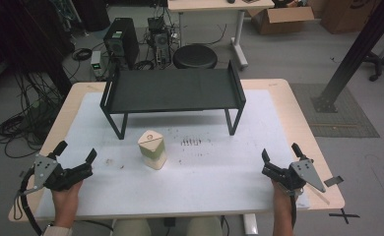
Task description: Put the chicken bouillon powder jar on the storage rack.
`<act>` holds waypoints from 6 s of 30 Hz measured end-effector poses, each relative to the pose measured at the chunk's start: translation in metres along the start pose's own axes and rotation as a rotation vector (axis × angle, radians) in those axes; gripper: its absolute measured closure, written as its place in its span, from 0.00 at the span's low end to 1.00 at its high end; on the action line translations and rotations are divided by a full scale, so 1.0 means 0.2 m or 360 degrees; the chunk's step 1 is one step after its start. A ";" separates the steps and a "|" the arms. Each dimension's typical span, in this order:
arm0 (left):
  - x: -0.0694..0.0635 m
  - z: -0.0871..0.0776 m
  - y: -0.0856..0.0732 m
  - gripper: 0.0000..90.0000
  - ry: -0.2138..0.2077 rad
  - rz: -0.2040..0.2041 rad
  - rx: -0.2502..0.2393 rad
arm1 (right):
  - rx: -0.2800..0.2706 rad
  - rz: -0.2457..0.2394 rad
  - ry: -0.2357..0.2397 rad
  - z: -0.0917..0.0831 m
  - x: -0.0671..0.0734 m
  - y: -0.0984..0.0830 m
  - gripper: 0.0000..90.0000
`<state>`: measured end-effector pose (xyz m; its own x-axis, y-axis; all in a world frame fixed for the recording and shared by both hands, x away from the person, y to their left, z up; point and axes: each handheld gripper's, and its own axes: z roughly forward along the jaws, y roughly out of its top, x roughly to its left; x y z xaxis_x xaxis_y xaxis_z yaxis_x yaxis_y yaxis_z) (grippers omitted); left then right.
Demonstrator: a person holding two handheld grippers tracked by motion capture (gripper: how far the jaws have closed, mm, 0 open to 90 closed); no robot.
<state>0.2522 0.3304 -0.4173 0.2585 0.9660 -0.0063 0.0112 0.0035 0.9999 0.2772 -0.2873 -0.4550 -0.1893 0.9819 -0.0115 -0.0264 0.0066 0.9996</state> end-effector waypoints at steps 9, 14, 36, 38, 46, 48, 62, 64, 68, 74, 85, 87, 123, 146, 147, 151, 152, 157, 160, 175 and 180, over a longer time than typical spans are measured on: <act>-0.16 0.02 0.09 0.00 -0.0128 -0.0062 -0.0005 | 0.0004 0.0000 0.0000 0.00 0.00 0.00 0.00; -0.25 0.03 0.10 0.00 -0.0173 -0.0076 0.0001 | 0.0013 -0.0002 0.0001 0.00 0.00 0.00 0.00; -0.60 0.16 0.01 0.00 -0.0281 -0.0064 0.0126 | 0.0012 -0.0009 0.0001 0.00 0.00 0.00 0.00; -0.62 0.18 0.00 0.00 -0.0286 -0.0056 0.0157 | 0.0013 -0.0008 0.0001 0.00 0.00 0.00 0.00; -0.66 0.22 -0.03 0.00 -0.0269 -0.0013 0.0226 | 0.0011 -0.0007 0.0002 0.00 0.00 0.00 0.00; -0.67 0.23 -0.04 0.00 -0.0259 0.0007 0.0240 | 0.0011 -0.0006 0.0002 0.00 0.00 0.00 0.00; -0.75 0.31 -0.07 0.00 -0.0258 0.0040 0.0339 | 0.0011 -0.0006 0.0002 0.00 0.00 0.00 0.00; -0.75 0.32 -0.08 0.00 -0.0261 0.0040 0.0360 | 0.0010 -0.0006 0.0003 0.00 0.00 0.00 0.00; -0.76 0.36 -0.09 0.00 -0.0271 0.0038 0.0431 | 0.0010 -0.0005 0.0003 0.00 0.00 0.00 0.00; -0.77 0.39 -0.10 0.01 -0.0257 0.0055 0.0476 | 0.0007 -0.0003 0.0004 0.00 0.00 0.00 0.00; -0.77 0.43 -0.12 0.06 -0.0242 0.0037 0.0533 | 0.0001 -0.0004 0.0006 0.00 0.00 0.00 0.00; -0.77 0.43 -0.12 0.08 -0.0238 0.0052 0.0545 | -0.0001 -0.0003 0.0006 0.00 0.00 0.00 0.00; -0.76 0.44 -0.14 0.33 -0.0285 0.0083 0.0544 | -0.0010 0.0003 0.0016 0.00 0.00 0.00 0.00; -0.64 0.38 0.07 0.33 -0.0291 -0.0033 0.0296 | -0.0005 -0.0002 0.0018 0.00 0.00 0.00 0.00; -0.64 0.37 0.09 0.33 -0.0289 -0.0036 0.0284 | -0.0005 -0.0002 0.0017 0.00 0.00 0.00 0.00; -0.62 0.36 0.14 0.33 -0.0299 -0.0038 0.0241 | -0.0005 -0.0005 0.0018 0.00 0.00 0.00 0.00; -0.62 0.36 0.15 0.33 -0.0298 -0.0034 0.0235 | -0.0005 -0.0005 0.0018 0.00 0.00 0.00 0.00; -0.62 0.36 0.21 0.33 -0.0303 -0.0037 0.0189 | -0.0005 -0.0004 0.0018 0.00 0.00 0.00 0.00; -0.61 0.36 0.25 0.33 -0.0314 -0.0041 0.0173 | -0.0004 -0.0004 0.0018 0.00 0.00 0.00 0.00; -0.61 0.43 0.49 0.33 -0.0342 -0.0001 0.0063 | -0.0005 -0.0001 0.0019 0.00 0.00 0.00 0.00; -0.62 0.46 0.56 0.33 -0.0354 0.0014 0.0030 | -0.0004 0.0000 0.0021 0.00 0.00 0.00 0.00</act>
<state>0.3104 0.1865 -0.3053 0.4652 0.8852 -0.0019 0.0255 -0.0113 0.9996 0.2770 -0.2875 -0.4551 -0.2021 0.9793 -0.0116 -0.0292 0.0058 0.9996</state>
